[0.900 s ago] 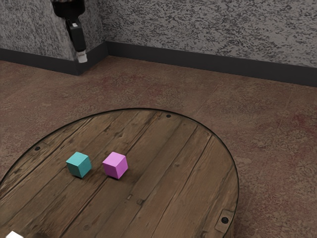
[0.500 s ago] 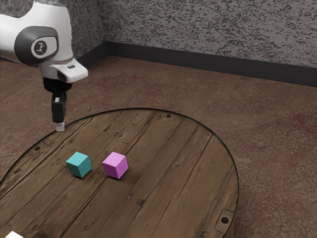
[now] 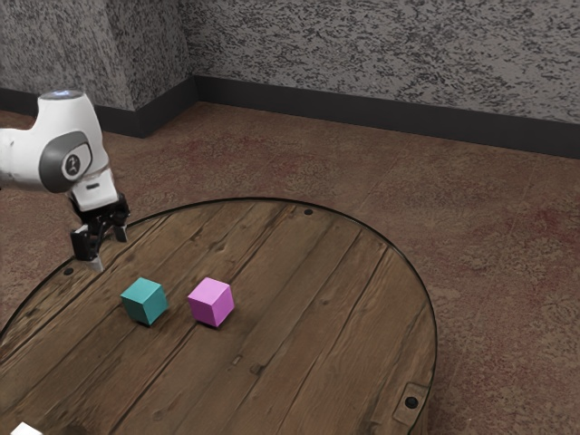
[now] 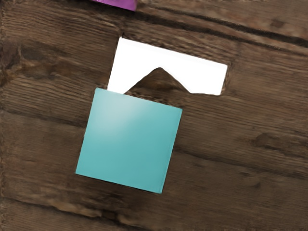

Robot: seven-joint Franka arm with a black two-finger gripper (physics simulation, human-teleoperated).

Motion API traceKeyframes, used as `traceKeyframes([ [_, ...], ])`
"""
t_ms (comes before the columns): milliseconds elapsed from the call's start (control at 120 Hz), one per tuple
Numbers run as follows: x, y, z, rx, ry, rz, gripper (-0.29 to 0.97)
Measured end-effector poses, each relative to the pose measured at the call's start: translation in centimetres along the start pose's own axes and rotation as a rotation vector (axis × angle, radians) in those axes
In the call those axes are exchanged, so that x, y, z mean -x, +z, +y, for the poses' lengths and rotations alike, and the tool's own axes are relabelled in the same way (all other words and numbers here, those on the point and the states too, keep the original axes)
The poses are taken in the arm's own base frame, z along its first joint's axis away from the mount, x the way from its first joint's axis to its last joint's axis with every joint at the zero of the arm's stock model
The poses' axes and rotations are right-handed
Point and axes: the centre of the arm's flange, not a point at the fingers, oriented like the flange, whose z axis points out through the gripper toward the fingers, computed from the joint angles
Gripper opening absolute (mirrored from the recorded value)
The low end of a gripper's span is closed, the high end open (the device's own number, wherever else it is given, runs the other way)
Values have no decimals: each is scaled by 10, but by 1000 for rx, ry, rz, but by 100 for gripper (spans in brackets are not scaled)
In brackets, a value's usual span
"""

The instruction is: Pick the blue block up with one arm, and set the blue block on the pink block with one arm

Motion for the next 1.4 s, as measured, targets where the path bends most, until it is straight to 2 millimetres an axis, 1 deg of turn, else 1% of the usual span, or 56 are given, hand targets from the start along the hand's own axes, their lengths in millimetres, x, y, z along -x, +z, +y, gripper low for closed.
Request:
traceKeyframes([
  [67,2,13,-7,-19,55,19,68],
  [117,2,21,-9,-30,96,29,68],
  [183,-4,33,-6,-33,154,43,68],
  [283,-18,52,-6,-35,233,68,68],
  [325,-22,62,-2,-30,258,81,68],
  [417,-22,78,6,-30,285,107,68],
  [500,-19,86,7,-43,304,119,68],
  [633,-12,89,2,-88,327,124,68],
  [767,-11,105,-3,-98,357,124,68],
  [875,-11,124,-4,-87,373,130,68],
  [967,-13,133,-4,-84,392,134,68],
  [1017,-14,135,-5,-86,401,135,64],
  [1050,-14,137,-5,-88,404,136,56],
  [1100,-15,135,-6,-97,410,137,46],
  [1167,-21,125,-7,-123,430,137,39],
  [1225,-24,104,-7,-161,444,134,35],
  [1258,-29,85,-7,-190,456,133,35],
  [1325,-48,48,-4,-237,496,135,35],
  [1400,-72,27,1,-245,533,145,36],
])
